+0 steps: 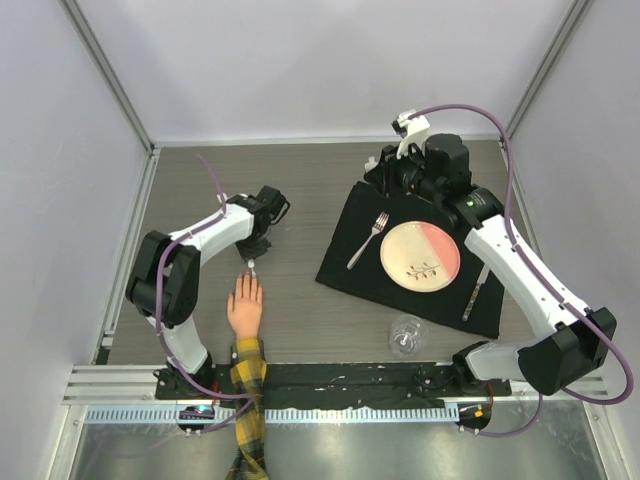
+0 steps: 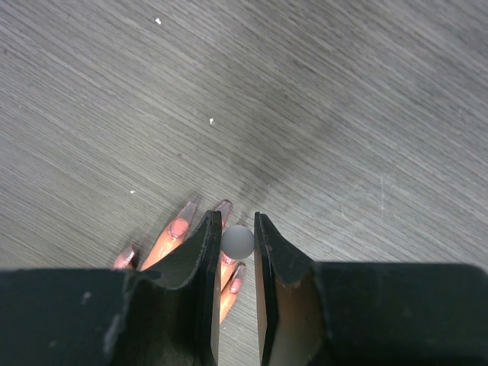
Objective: Paint the nails
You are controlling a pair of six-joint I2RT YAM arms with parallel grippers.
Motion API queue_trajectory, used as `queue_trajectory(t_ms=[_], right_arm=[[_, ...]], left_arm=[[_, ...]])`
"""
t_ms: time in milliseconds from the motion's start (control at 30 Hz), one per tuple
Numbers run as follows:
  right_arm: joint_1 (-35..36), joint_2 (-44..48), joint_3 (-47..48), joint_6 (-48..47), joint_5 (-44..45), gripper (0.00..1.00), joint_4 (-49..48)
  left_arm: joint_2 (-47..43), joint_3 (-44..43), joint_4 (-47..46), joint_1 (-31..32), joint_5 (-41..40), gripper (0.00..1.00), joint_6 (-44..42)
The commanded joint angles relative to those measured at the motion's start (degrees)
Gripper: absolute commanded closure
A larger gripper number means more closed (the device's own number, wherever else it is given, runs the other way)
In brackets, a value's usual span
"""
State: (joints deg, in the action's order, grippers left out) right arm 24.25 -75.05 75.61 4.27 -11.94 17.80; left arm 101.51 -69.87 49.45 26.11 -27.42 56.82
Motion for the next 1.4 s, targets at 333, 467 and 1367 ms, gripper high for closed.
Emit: queue_trajectory(t_ms=[333, 467, 1367], right_arm=[[-0.5, -0.1, 2.2, -0.4, -0.6, 1.00, -3.0], [-0.4, -0.1, 2.1, -0.3, -0.8, 1.00, -3.2], [-0.4, 4.0, -0.4, 1.6, -2.4, 1.00, -3.9]], left_arm=[[1.0, -2.8, -1.8, -1.1, -1.3, 1.00, -1.2], [1.0, -2.7, -2.3, -1.1, -0.7, 1.00, -1.4], [-4.5, 1.3, -0.9, 0.3, 0.5, 1.00, -1.1]])
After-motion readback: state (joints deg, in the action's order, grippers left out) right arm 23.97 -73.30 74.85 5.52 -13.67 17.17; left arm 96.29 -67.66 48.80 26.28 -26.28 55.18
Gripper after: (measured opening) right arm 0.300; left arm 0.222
